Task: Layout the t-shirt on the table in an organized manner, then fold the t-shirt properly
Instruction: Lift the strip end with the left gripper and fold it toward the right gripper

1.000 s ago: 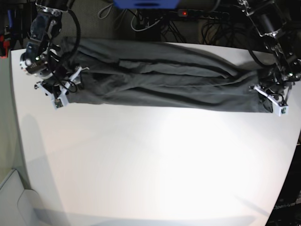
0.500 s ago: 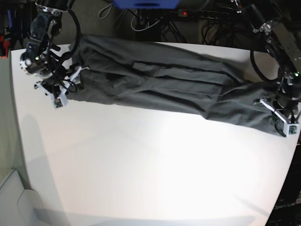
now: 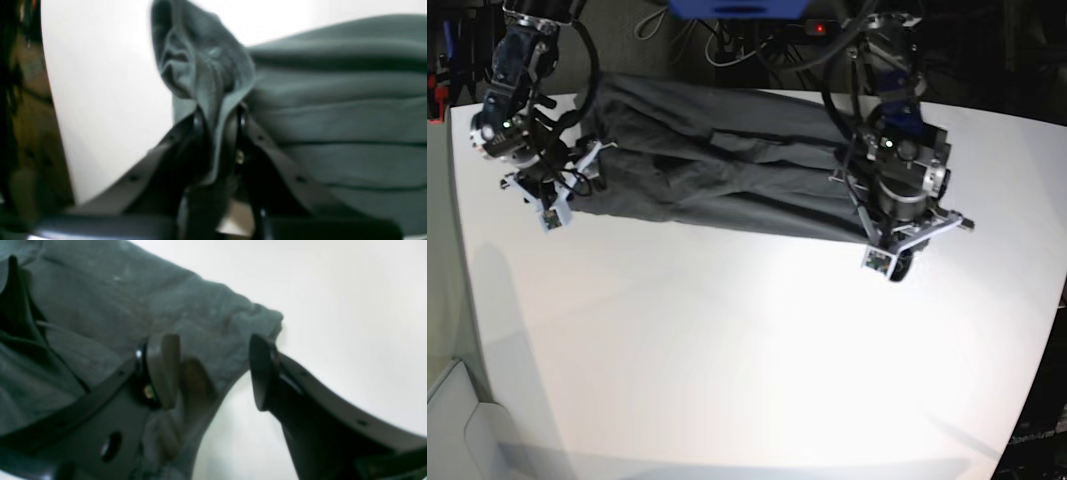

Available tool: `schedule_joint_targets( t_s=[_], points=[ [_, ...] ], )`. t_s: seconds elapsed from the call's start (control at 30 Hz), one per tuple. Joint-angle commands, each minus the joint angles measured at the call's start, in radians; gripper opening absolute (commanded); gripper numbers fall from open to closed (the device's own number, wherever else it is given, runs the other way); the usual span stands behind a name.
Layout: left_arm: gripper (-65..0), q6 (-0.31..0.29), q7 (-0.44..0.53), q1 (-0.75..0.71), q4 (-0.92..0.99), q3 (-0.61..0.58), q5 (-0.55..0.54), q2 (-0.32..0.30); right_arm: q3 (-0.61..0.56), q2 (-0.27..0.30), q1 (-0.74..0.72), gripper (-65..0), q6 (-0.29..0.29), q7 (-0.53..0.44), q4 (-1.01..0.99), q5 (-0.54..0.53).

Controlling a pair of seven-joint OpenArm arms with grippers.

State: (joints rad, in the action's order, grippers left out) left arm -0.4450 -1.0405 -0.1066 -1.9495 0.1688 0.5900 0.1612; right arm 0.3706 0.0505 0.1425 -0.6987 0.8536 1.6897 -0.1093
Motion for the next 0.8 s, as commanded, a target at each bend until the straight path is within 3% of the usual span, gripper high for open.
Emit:
schedule_joint_targets(
  t_s=[0.0,0.1,0.17,0.3,0.77],
  points=[
    [-64.7,0.024,0.007,0.0,-0.009,-0.031,0.015,-0.004,0.001,0.007,-0.01,-31.0,0.001,-0.017,0.016,-0.011],
    [-64.7,0.171,0.009,-0.034,-0.009,-0.116,0.009,-0.004,0.005,0.007,-0.008,-31.0,0.001,-0.017,0.016,-0.011],
    [-64.6,0.225,0.009,-0.052,-0.008,-0.173,-0.011,-0.004,0.005,0.007,-0.008,-31.0,0.001,-0.017,0.016,-0.011],
    [-64.6,0.237,0.009,-0.071,-0.008,-0.245,-0.015,-0.004,0.005,0.007,-0.008,-31.0,0.001,-0.017,0.016,-0.011],
    [-64.6,0.239,0.012,-0.083,0.054,-0.26,-0.02,-0.004,0.005,0.007,-0.008,-31.0,0.001,-0.015,0.016,-0.011]
  ],
)
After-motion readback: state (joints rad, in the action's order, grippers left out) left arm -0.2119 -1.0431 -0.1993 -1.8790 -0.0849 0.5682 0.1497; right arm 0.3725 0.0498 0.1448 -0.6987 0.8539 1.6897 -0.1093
